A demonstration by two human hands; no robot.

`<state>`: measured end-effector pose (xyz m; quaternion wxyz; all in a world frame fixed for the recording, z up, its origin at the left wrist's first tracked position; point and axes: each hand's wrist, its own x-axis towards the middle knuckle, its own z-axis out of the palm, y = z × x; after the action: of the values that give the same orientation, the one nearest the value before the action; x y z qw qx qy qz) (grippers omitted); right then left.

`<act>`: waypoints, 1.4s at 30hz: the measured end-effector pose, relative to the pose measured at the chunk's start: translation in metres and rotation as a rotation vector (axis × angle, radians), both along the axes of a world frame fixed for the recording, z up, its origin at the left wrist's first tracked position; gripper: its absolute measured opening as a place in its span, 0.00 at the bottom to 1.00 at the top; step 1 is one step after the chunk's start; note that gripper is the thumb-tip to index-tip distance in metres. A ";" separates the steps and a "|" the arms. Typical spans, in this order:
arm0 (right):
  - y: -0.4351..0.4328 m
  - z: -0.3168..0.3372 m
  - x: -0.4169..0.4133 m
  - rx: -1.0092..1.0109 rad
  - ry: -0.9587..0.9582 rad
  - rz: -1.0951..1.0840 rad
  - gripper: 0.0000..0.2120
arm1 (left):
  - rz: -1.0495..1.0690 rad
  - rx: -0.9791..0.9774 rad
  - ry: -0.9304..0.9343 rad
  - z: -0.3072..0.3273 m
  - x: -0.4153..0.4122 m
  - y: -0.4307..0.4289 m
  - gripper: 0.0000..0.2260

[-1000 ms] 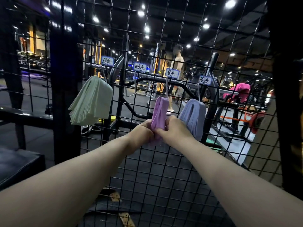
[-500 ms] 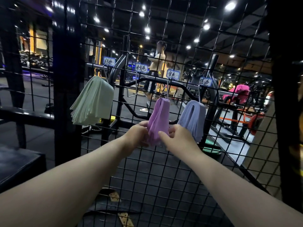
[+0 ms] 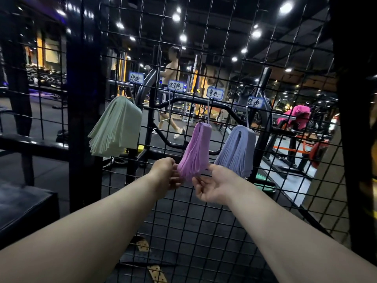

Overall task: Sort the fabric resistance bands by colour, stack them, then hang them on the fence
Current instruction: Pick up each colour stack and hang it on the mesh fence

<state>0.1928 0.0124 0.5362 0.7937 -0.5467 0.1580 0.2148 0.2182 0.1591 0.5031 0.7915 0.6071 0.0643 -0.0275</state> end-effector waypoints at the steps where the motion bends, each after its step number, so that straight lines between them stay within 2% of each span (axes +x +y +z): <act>1: 0.001 0.000 0.000 -0.003 0.018 0.002 0.13 | -0.011 -0.022 0.023 -0.001 0.001 0.000 0.14; 7: 0.005 0.001 0.000 0.048 0.037 -0.037 0.12 | -0.021 -0.004 0.012 -0.002 0.004 0.000 0.17; 12: 0.005 -0.003 0.001 0.056 0.009 -0.031 0.10 | -0.015 -0.029 0.037 -0.002 0.003 0.000 0.13; 20: 0.004 -0.008 0.005 0.076 -0.012 -0.065 0.05 | -0.040 -0.021 0.078 0.001 0.002 -0.003 0.15; 28: 0.002 -0.008 0.008 0.082 -0.010 -0.041 0.07 | -0.097 -0.001 0.127 0.002 0.004 -0.004 0.13; 38: 0.000 -0.010 0.007 0.184 -0.009 -0.088 0.07 | -0.076 -0.093 0.132 -0.002 0.010 -0.001 0.09; 42: -0.001 -0.007 0.002 0.150 -0.012 -0.070 0.09 | -0.085 -0.077 0.145 0.000 0.009 0.002 0.09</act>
<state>0.1945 0.0117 0.5297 0.8405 -0.4810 0.1556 0.1950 0.2276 0.1607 0.5027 0.8058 0.5747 0.0944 -0.1074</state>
